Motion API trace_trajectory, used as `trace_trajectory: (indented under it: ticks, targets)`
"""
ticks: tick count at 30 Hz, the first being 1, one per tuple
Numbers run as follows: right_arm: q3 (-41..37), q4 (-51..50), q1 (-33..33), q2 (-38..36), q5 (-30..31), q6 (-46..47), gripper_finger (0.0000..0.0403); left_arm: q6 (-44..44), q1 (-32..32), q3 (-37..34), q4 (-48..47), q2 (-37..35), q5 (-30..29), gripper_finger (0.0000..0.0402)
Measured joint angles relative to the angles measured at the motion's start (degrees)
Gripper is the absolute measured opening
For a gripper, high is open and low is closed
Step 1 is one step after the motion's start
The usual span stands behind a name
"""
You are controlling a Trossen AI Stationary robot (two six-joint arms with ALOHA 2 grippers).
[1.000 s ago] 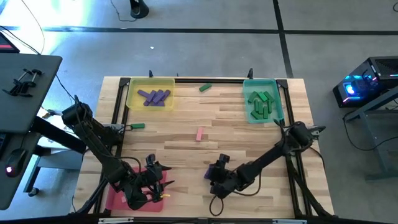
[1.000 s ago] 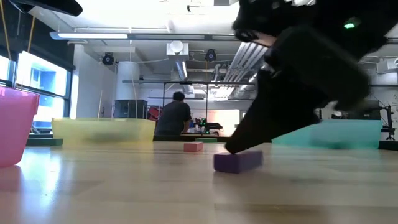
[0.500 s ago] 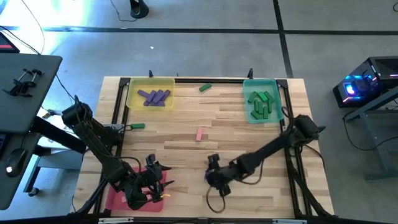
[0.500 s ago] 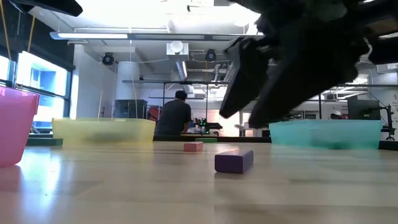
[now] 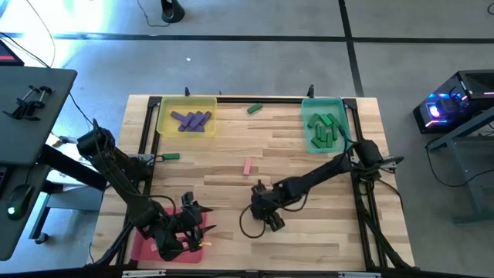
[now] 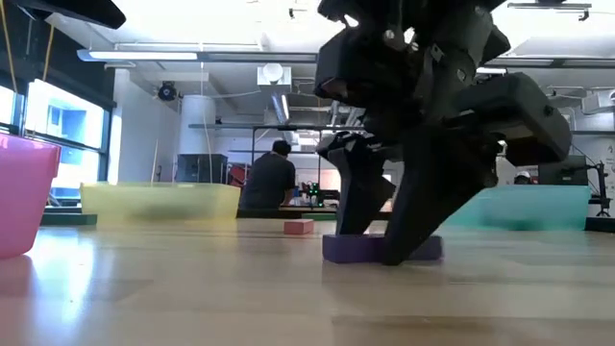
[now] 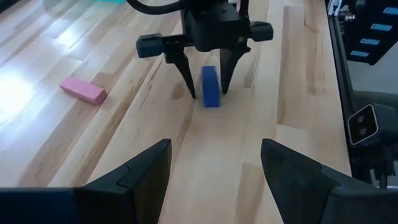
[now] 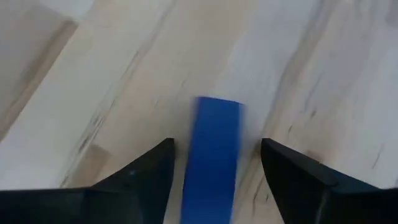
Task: Sort blocks
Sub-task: Put the purple wooden block into the yellow bin
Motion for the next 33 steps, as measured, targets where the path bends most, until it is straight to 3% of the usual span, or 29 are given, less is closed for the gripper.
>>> trace_trajectory:
  ticks: [3, 7, 9, 15, 19, 21, 24, 28, 33]
  targets:
    - [-0.2, 2.2, 0.0, 1.4, 0.8, 5.4, 0.0182, 1.4, 0.0, 0.0, 0.0, 0.0, -0.2, 0.0234]
    - [-5.3, 12.9, 0.6, 1.3, 1.4, 9.0, 0.0087, 1.4, 0.0, 0.0, 0.0, 0.0, -3.8, 0.0234]
    - [-10.0, 21.0, 1.2, 0.7, 3.2, 12.5, 0.0075, 1.5, -0.2, 0.0, 0.5, 0.3, -5.4, 0.0234]
    - [-28.2, 63.9, 4.8, -0.1, 12.8, 21.8, 0.0075, 8.1, -0.1, 0.0, 7.2, 5.2, -10.2, 0.0234]
    - [-35.0, 94.9, 8.3, -0.3, 23.2, 20.2, 0.0075, 19.2, 2.1, 0.0, 21.7, 10.7, -10.3, 0.0234]
    - [-36.1, 105.9, 9.8, -0.5, 25.4, 16.4, 0.0075, 24.7, 4.1, 0.0, 30.9, 12.9, -8.3, 0.0234]
    - [-34.0, 104.8, 11.7, -2.8, 26.9, 12.4, 0.0075, 34.5, 7.5, 0.0, 46.1, 16.6, -2.2, 0.0234]
    - [-28.4, 105.3, 13.6, -3.7, 22.5, 6.4, 0.0075, 46.0, 12.2, 0.0, 65.2, 21.2, 5.3, 0.0234]
    - [-23.4, 105.3, 16.0, -3.8, 22.4, -1.3, 0.0075, 53.6, 15.3, 0.0, 76.7, 22.9, 10.9, 0.0234]
